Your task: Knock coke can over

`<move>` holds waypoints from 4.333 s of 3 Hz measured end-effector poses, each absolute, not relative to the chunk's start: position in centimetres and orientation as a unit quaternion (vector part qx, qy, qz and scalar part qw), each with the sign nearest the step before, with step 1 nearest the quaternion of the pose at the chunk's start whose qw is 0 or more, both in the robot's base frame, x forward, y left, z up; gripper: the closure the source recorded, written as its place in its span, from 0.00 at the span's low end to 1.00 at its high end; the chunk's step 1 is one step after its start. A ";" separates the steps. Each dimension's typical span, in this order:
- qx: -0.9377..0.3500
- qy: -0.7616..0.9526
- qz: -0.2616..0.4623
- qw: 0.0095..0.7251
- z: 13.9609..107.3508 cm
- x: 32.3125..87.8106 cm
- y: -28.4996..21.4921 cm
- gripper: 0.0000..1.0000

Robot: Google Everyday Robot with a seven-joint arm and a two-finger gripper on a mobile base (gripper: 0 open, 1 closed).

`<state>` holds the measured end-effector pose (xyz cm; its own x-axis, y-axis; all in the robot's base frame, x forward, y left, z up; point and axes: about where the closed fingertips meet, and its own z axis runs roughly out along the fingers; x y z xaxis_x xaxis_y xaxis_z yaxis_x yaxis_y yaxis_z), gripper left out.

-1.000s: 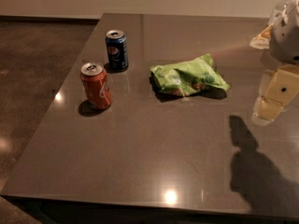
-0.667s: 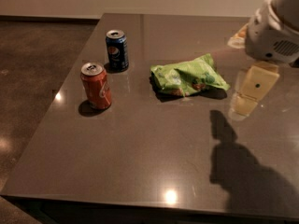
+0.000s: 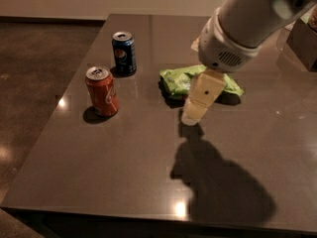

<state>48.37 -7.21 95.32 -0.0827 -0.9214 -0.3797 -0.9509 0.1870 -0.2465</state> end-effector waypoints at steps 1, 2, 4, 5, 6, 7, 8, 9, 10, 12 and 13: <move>-0.637 0.728 0.056 0.248 94.4 48.9 -3.1 0.00; -0.634 0.723 0.085 0.261 93.7 49.3 1.2 0.00; -0.604 0.737 0.139 0.269 92.0 51.3 6.7 0.00; -0.590 0.743 0.158 0.274 91.4 52.3 8.4 0.00; -0.583 0.742 0.173 0.283 91.0 53.0 10.0 0.00; -0.579 0.736 0.184 0.298 90.5 53.4 11.4 0.00; -0.580 0.730 0.194 0.304 90.1 53.9 12.7 0.13; -0.582 0.726 0.206 0.301 89.8 54.3 13.5 0.38; -0.581 0.723 0.220 0.302 90.3 54.6 13.6 0.60; -0.585 0.726 0.204 0.298 96.0 54.7 9.0 1.00; -0.606 0.735 0.164 0.257 97.6 54.2 5.8 1.00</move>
Offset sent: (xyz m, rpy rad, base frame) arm 0.0178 0.1400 -0.0285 0.2037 0.0515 0.0486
